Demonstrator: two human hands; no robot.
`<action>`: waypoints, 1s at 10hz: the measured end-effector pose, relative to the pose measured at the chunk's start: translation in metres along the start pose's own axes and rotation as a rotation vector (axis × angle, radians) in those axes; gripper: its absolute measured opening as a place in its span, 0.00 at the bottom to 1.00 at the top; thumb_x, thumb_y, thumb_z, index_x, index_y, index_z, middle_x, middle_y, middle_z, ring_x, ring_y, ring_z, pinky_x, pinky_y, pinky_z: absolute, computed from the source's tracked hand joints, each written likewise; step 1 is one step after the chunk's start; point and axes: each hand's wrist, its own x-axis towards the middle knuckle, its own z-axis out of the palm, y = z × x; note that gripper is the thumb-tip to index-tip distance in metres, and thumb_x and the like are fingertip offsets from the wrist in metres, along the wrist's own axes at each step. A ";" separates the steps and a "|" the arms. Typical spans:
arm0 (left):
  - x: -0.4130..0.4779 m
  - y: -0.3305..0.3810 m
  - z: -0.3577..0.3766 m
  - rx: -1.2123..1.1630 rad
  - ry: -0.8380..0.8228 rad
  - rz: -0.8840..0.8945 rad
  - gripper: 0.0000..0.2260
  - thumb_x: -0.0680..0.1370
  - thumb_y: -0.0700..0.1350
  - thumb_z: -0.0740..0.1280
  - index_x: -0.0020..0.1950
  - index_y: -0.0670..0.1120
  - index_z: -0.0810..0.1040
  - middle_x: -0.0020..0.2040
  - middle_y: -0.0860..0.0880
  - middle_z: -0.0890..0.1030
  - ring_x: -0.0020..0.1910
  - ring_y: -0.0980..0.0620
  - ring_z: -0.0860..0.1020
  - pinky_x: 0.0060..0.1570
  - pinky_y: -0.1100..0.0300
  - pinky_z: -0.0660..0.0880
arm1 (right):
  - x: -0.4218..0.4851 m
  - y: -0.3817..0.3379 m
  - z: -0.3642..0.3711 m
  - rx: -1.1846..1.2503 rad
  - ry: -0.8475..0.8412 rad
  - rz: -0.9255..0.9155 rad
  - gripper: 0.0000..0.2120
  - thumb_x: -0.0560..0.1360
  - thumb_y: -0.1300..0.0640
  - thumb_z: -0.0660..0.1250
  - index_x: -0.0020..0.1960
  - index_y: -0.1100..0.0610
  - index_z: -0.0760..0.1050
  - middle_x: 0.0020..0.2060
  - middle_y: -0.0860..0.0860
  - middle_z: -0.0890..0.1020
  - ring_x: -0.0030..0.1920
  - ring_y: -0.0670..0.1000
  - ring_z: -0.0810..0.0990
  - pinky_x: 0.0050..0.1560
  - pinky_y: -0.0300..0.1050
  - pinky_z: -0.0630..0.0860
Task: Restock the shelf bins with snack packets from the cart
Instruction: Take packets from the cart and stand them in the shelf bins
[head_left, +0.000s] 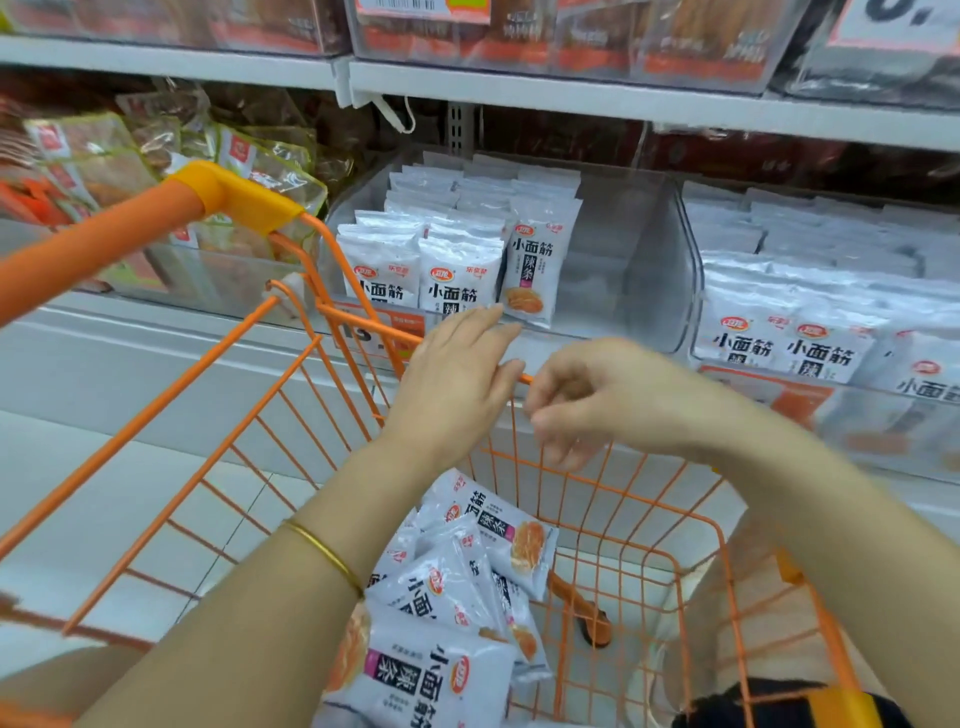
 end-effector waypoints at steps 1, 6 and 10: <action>-0.002 0.000 0.000 -0.026 0.058 0.029 0.18 0.78 0.47 0.59 0.66 0.43 0.74 0.67 0.45 0.72 0.68 0.45 0.67 0.67 0.54 0.60 | 0.016 0.033 0.042 -0.541 -0.312 0.158 0.11 0.77 0.55 0.65 0.51 0.63 0.77 0.43 0.58 0.84 0.34 0.51 0.80 0.35 0.42 0.76; -0.005 0.000 -0.003 0.000 0.095 0.088 0.16 0.77 0.45 0.59 0.61 0.42 0.77 0.60 0.45 0.77 0.63 0.45 0.71 0.63 0.56 0.63 | 0.037 0.120 0.113 -0.503 -0.152 0.351 0.18 0.76 0.53 0.65 0.62 0.62 0.69 0.57 0.60 0.77 0.56 0.59 0.77 0.50 0.48 0.73; -0.004 -0.004 -0.003 -0.008 0.103 0.077 0.20 0.77 0.50 0.53 0.62 0.42 0.76 0.61 0.45 0.77 0.63 0.45 0.71 0.63 0.55 0.64 | 0.014 0.050 0.040 -0.175 -0.355 0.385 0.12 0.75 0.66 0.66 0.58 0.62 0.73 0.56 0.59 0.80 0.55 0.58 0.81 0.42 0.48 0.81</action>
